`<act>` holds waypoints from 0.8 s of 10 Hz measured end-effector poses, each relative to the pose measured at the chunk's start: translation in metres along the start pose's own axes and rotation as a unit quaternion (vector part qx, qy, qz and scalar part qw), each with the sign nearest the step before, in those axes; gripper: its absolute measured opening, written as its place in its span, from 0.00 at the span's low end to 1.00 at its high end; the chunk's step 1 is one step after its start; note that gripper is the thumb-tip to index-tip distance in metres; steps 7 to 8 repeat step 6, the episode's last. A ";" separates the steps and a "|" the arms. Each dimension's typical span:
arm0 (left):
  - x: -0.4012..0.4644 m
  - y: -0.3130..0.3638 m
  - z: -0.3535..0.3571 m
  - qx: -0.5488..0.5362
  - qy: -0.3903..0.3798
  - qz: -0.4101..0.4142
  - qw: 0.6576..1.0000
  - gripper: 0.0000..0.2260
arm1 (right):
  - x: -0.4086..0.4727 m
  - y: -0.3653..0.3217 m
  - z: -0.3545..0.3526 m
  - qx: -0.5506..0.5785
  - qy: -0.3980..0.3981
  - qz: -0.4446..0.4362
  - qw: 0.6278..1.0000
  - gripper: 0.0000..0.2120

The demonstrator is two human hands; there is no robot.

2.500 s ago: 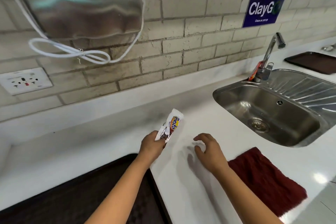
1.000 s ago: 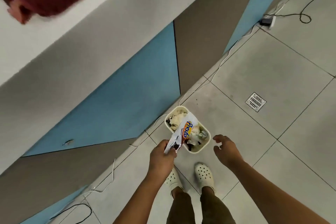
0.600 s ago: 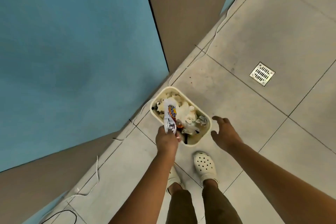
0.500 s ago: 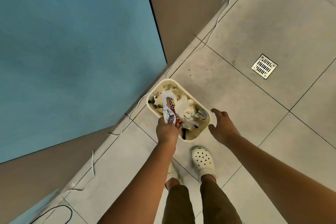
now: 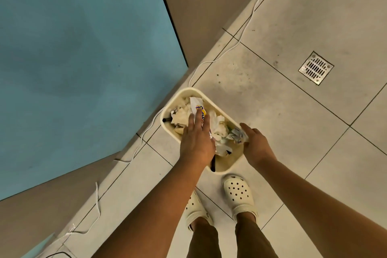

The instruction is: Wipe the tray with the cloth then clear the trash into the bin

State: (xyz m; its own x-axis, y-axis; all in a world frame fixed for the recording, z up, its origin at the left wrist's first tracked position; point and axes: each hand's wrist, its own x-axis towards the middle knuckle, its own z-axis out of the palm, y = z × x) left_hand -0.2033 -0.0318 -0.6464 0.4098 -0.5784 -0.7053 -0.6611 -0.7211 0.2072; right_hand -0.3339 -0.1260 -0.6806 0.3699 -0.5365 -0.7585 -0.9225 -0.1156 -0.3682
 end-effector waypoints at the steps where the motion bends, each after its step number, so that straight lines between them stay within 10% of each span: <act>1: 0.039 -0.014 0.019 0.172 -0.136 0.021 0.976 0.28 | 0.013 0.007 -0.002 0.030 0.006 -0.028 0.999 0.26; 3: 0.066 -0.021 0.042 0.239 -0.201 -0.010 0.950 0.27 | 0.018 0.017 -0.004 0.037 0.025 -0.114 0.992 0.23; 6: 0.007 -0.002 0.018 0.097 0.000 -0.015 0.995 0.28 | -0.020 0.028 -0.004 0.023 0.024 -0.010 0.999 0.23; 8: 0.007 -0.002 0.018 0.097 0.000 -0.015 0.995 0.28 | -0.020 0.028 -0.004 0.023 0.024 -0.010 0.999 0.23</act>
